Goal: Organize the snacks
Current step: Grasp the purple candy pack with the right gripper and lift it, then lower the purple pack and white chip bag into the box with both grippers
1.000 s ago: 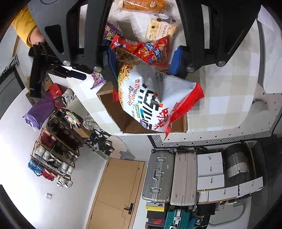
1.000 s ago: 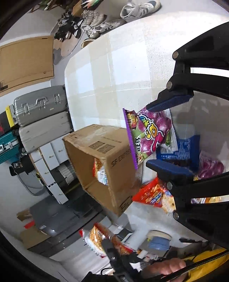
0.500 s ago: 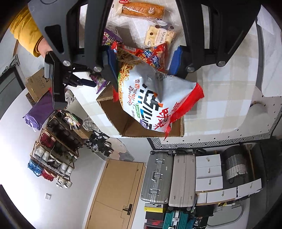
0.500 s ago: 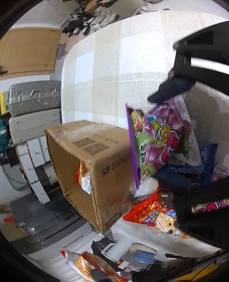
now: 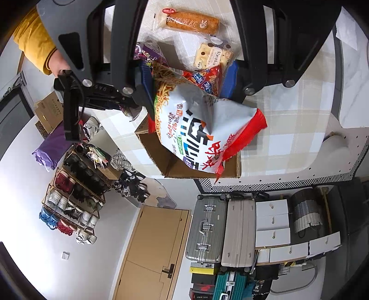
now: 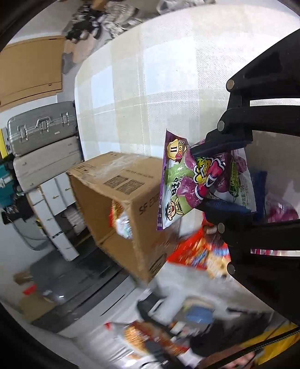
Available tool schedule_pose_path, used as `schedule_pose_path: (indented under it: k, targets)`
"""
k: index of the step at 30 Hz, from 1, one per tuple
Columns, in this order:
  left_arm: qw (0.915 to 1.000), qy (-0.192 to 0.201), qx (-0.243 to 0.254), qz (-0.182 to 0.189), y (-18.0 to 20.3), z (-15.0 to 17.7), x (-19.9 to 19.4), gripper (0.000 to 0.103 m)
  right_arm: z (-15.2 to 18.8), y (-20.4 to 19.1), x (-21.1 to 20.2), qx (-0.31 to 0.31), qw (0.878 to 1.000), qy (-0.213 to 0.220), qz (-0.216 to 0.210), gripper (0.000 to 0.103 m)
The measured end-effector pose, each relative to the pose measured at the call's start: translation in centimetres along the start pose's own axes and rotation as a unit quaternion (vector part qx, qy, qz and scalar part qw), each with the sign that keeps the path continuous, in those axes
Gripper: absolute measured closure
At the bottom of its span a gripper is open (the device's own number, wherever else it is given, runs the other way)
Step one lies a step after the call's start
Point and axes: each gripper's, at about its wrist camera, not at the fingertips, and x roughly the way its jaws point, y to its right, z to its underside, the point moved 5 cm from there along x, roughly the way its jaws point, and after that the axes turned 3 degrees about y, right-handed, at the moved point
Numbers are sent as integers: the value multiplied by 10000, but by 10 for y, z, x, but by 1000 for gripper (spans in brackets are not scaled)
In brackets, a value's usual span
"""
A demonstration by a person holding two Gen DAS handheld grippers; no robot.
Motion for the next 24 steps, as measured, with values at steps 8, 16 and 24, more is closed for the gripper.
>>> schedule_pose_path:
  k: [8, 16, 24]
  targets:
    - [9999, 162, 20, 3, 3, 4, -27, 56, 0, -27, -61, 220, 9967, 535, -574, 67]
    - [9995, 281, 104, 31, 10, 6, -53, 56, -25, -94, -125, -295, 9886, 1017, -1071, 67]
    - [9991, 381, 204, -46, 7, -12, -66, 56, -73, -155, -149, -874, 9796, 1292, -1263, 67]
